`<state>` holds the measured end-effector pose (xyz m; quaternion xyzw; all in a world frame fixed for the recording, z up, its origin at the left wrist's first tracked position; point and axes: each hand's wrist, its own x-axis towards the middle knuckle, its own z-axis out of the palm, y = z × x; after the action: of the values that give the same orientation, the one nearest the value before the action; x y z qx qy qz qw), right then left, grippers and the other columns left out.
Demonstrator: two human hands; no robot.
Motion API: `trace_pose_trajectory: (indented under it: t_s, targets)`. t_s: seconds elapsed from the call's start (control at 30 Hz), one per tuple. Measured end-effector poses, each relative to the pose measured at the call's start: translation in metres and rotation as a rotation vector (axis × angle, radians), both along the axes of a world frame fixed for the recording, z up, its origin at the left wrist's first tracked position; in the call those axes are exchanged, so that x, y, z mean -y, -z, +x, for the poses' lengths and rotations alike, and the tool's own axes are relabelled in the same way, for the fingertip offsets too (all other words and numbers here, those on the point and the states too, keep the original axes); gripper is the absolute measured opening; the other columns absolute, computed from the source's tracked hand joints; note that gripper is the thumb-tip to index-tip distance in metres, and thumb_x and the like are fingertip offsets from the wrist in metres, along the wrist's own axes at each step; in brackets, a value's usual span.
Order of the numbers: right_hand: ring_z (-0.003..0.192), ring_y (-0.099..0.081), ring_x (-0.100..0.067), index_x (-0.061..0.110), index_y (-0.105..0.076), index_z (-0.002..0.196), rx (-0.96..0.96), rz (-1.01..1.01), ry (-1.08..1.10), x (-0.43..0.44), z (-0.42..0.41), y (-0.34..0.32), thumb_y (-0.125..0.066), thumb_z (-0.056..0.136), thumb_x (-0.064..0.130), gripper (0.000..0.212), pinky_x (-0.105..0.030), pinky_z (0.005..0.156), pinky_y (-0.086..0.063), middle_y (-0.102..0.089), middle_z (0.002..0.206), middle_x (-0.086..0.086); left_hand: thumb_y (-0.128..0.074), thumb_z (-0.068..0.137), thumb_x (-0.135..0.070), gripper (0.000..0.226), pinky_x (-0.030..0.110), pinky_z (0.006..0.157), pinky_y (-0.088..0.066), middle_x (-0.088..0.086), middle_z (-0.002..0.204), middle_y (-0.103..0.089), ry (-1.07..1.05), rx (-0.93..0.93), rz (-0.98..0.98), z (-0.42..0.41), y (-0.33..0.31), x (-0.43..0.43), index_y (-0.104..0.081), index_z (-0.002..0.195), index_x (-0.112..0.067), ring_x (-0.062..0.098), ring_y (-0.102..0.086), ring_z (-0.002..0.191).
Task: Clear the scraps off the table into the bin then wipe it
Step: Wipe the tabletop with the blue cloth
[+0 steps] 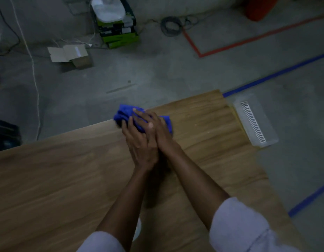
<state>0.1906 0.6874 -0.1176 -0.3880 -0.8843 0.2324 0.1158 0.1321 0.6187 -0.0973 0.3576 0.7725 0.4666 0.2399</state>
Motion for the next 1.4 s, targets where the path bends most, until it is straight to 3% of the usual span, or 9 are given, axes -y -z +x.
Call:
trace_pose_trajectory:
  t_s: [0.13,0.27,0.4,0.47,0.57,0.7,0.83,1.17,1.4]
  targets:
    - [0.132,-0.044,-0.029,0.020,-0.050,0.147,0.041,0.076,0.192,-0.042,0.045,0.018,-0.033,0.089,0.034,0.063,-0.044,0.104,-0.040,-0.042,0.158,0.005,-0.042,0.098,-0.053,0.073,0.052,0.124,-0.019,0.018,0.166,-0.018,0.121,-0.159,0.015,0.025,0.019,-0.017,-0.034,0.154,-0.008,0.027,-0.018,0.154]
    - [0.126,-0.047,-0.034,0.018,-0.049,0.147,0.139,0.131,0.565,-0.096,0.124,0.021,-0.042,0.081,0.023,0.066,-0.050,0.104,-0.043,-0.045,0.155,0.006,-0.034,0.100,-0.058,0.076,0.045,0.128,-0.004,0.010,0.167,-0.023,0.299,-0.217,-0.046,0.056,0.031,-0.028,-0.027,0.158,-0.010,0.019,-0.008,0.158]
    - [0.129,-0.042,-0.033,0.016,-0.043,0.152,0.140,0.039,1.103,-0.111,0.189,0.001,-0.050,0.093,0.016,0.059,-0.046,0.102,-0.039,-0.039,0.158,0.002,-0.027,0.097,-0.067,0.079,0.037,0.129,-0.002,0.005,0.170,-0.018,0.491,-0.102,-0.087,0.080,0.027,-0.038,-0.027,0.160,-0.018,0.015,-0.004,0.158]
    - [0.118,-0.049,-0.040,0.009,-0.048,0.148,0.020,0.224,1.307,-0.100,0.190,-0.013,-0.053,0.088,0.011,0.060,-0.049,0.095,-0.044,-0.047,0.154,-0.004,-0.028,0.099,-0.063,0.075,0.035,0.129,-0.004,0.002,0.169,-0.019,0.537,-0.046,-0.075,0.098,0.020,-0.041,-0.028,0.160,-0.018,0.012,-0.006,0.157]
    - [0.119,-0.052,-0.039,0.012,-0.050,0.148,-0.085,0.420,0.992,-0.080,0.170,-0.023,-0.049,0.084,0.010,0.064,-0.045,0.098,-0.044,-0.047,0.154,-0.004,-0.033,0.103,-0.050,0.067,0.034,0.128,-0.008,0.006,0.165,-0.030,0.529,-0.023,0.001,0.121,0.014,-0.045,-0.035,0.157,-0.009,0.009,-0.015,0.153]
    - [0.136,-0.035,-0.033,0.022,-0.040,0.154,0.229,0.038,0.823,-0.054,0.177,-0.008,-0.011,0.079,0.037,0.082,-0.046,0.104,-0.036,-0.025,0.165,0.008,-0.033,0.102,-0.051,0.068,0.038,0.128,-0.011,0.006,0.164,-0.031,0.550,0.000,-0.026,0.140,0.018,-0.041,-0.033,0.157,-0.010,-0.001,-0.013,0.147]
    - [0.124,-0.039,-0.030,0.017,-0.049,0.144,0.383,0.070,1.095,0.005,0.219,0.006,-0.041,0.094,0.036,0.054,-0.044,0.095,-0.037,-0.031,0.162,0.002,-0.042,0.102,-0.048,0.065,0.040,0.128,-0.012,0.009,0.165,-0.029,0.599,-0.072,-0.021,0.149,0.025,-0.021,-0.038,0.155,-0.010,0.011,-0.015,0.154]
    - [0.110,-0.044,-0.034,0.006,-0.063,0.117,0.339,-0.109,1.697,0.117,0.296,-0.020,-0.054,0.091,0.025,0.033,-0.043,0.087,-0.034,-0.061,0.123,-0.012,-0.041,0.104,-0.043,0.065,0.039,0.129,-0.005,0.006,0.168,-0.021,0.930,-0.139,-0.087,0.199,0.008,0.058,-0.031,0.158,-0.007,0.016,-0.005,0.158]
    - [0.116,-0.045,-0.033,0.017,-0.056,0.140,0.239,0.040,1.174,0.134,0.277,-0.009,-0.062,0.088,0.025,0.052,-0.043,0.094,-0.041,-0.046,0.153,0.000,-0.045,0.088,-0.041,0.073,0.052,0.125,-0.013,0.012,0.164,-0.031,1.099,-0.410,-0.064,0.221,0.016,0.078,-0.041,0.152,-0.005,0.032,-0.018,0.155]
